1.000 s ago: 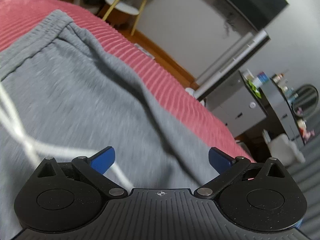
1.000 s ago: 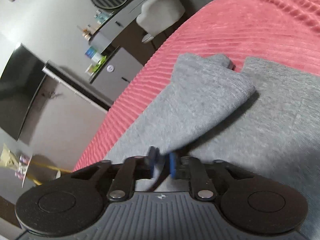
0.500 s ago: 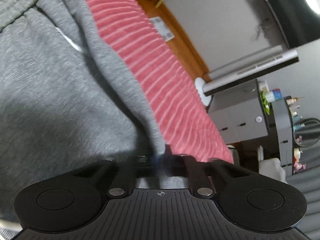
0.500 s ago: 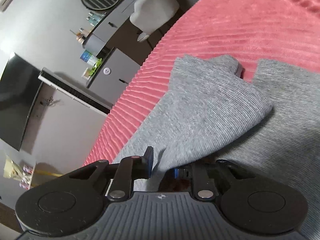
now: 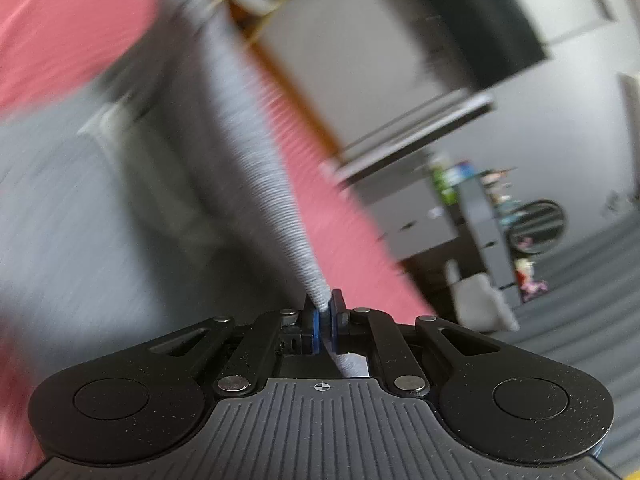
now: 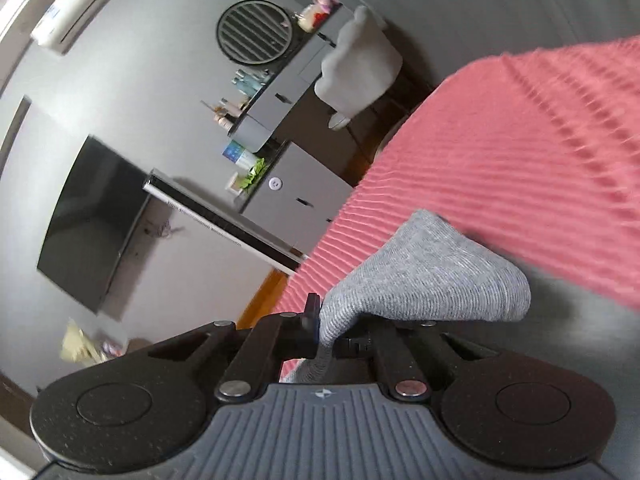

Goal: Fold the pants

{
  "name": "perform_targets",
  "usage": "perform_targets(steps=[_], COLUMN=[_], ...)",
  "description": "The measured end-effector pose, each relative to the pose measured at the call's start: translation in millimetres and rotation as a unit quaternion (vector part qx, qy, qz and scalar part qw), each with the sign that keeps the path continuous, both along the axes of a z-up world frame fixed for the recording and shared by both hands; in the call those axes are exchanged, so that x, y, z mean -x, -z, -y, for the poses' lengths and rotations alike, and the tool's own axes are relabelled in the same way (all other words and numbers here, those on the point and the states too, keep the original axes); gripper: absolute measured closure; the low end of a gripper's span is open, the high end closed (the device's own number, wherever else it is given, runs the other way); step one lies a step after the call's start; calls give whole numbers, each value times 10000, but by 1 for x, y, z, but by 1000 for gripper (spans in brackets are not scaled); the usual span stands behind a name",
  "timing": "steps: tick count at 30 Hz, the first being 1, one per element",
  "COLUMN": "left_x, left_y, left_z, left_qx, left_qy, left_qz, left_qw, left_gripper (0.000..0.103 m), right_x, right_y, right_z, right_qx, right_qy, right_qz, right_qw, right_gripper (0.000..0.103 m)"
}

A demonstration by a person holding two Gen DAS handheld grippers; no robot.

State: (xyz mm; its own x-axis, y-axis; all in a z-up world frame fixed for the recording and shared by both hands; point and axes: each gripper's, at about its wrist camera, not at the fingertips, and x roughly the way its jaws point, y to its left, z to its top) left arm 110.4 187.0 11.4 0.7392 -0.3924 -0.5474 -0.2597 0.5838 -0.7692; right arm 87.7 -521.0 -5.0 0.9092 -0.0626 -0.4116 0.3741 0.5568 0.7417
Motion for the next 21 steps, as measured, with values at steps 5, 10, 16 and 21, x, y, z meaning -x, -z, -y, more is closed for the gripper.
perform_targets(steps=[5,10,16,21], left_x=[38,26,3,-11], left_y=[81,72,71,59], left_z=[-15,-26,-37,-45], left_qx=[291,-308,-426,-316], left_qy=[-768,-1187,-1481,-1394], left_qz=[-980,-882,-1036,-1191], left_qw=[9918,9885,9826,9825], left_gripper=[94,37,55,89], right_x=[48,55,37,10], right_y=[61,98,96,88], right_z=[-4,-1,-4,-5], right_qx=[21,-361,-291,-5], right_qy=[40,208,210,256], right_qz=[-1106,-1446,-1351,-1690], right_qw=[9938,9886,9902,9853], right_gripper=[97,89,78,98])
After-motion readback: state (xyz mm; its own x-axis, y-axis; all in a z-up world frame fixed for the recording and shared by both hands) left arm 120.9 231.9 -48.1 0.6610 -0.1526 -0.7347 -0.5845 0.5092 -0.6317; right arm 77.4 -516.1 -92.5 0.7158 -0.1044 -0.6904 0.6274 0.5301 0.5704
